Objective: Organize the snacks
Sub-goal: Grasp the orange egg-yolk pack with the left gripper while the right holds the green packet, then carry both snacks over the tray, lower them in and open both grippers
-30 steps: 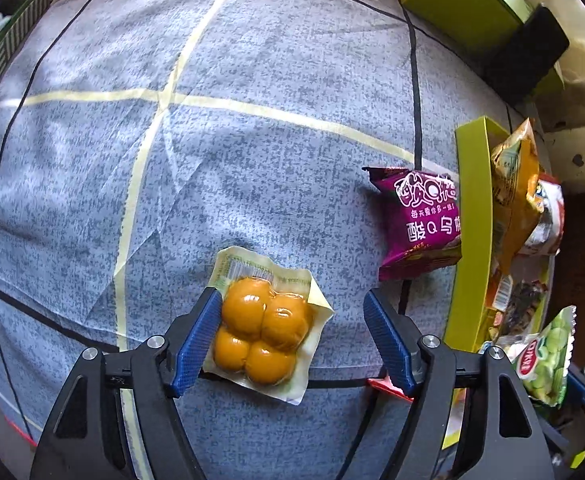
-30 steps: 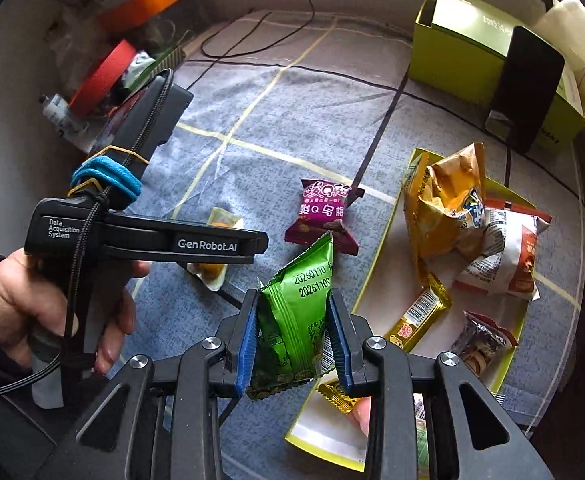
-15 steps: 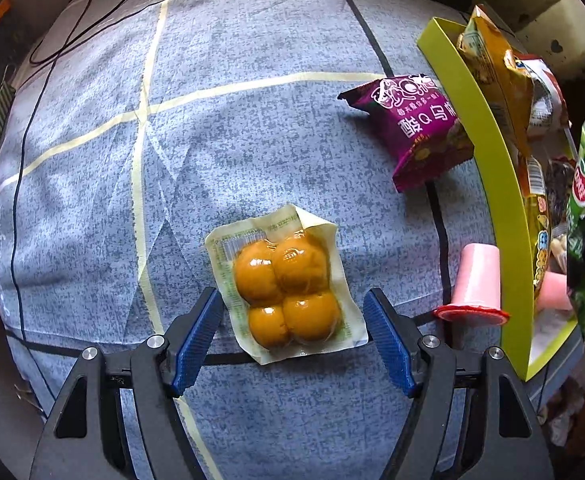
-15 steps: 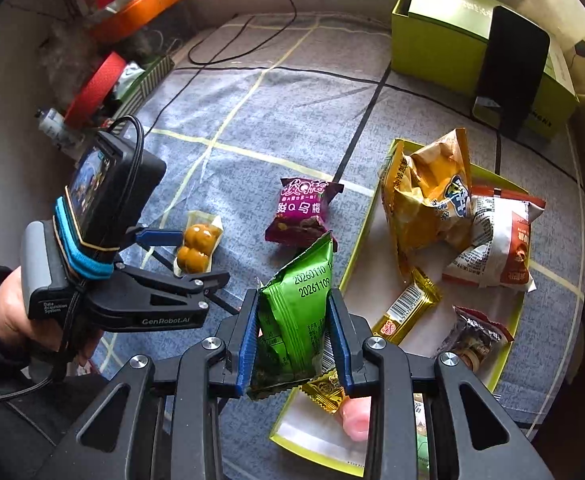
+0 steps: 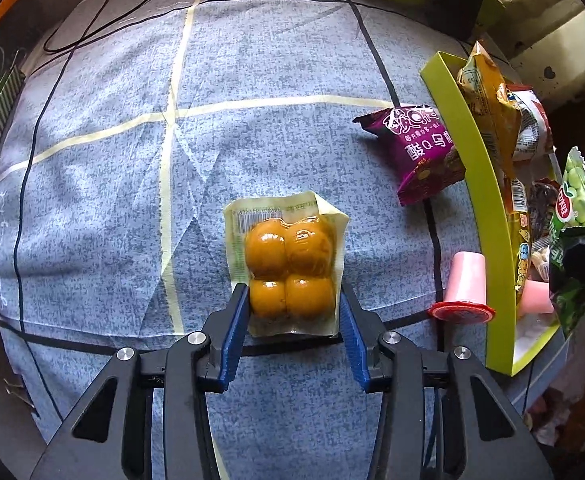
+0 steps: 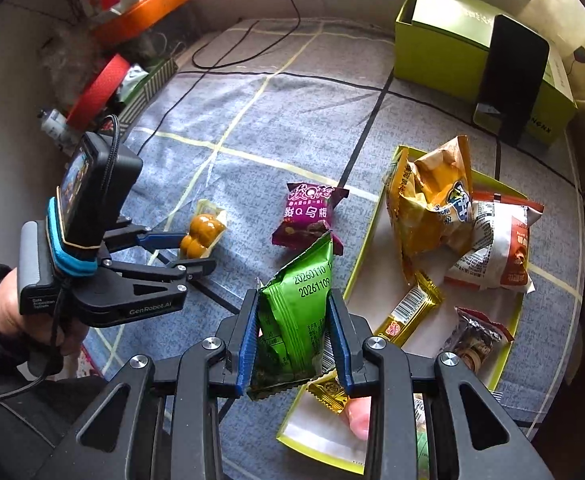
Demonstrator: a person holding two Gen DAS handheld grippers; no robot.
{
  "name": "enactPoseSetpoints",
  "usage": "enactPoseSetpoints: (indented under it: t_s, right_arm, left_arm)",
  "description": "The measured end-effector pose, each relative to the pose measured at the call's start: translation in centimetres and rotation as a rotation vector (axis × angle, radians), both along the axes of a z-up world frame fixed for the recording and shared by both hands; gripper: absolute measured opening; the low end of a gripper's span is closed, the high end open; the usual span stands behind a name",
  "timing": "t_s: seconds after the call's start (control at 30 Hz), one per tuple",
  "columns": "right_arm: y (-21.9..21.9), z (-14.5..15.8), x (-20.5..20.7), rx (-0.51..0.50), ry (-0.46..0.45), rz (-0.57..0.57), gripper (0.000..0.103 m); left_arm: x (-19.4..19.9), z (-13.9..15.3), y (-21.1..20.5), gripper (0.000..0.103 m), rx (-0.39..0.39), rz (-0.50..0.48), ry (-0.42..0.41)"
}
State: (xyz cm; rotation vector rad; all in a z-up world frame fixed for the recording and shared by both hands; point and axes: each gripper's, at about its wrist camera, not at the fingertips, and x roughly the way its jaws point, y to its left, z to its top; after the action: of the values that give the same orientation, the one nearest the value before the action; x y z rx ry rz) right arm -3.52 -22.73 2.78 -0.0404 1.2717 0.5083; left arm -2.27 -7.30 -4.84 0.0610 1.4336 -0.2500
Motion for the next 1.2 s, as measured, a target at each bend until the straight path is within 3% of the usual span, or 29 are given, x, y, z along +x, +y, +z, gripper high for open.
enactPoseSetpoints:
  t_s: [0.4,0.67,1.2]
  right_arm:
    - [-0.6,0.6,-0.1,0.002,-0.017,-0.016,0.030]
    - [-2.2,1.0,-0.1,-0.004,-0.027,-0.055,0.030]
    - [-7.4,0.2,-0.6,-0.040,-0.014,-0.188,0.030]
  left_arm:
    - [0.0,3.1,3.5,0.045,-0.073,0.006,-0.037]
    - [1.0,6.2,0.6,0.045,-0.121,-0.061,-0.081]
    - [1.6,7.0,-8.2,0.045,-0.184,-0.223,-0.078]
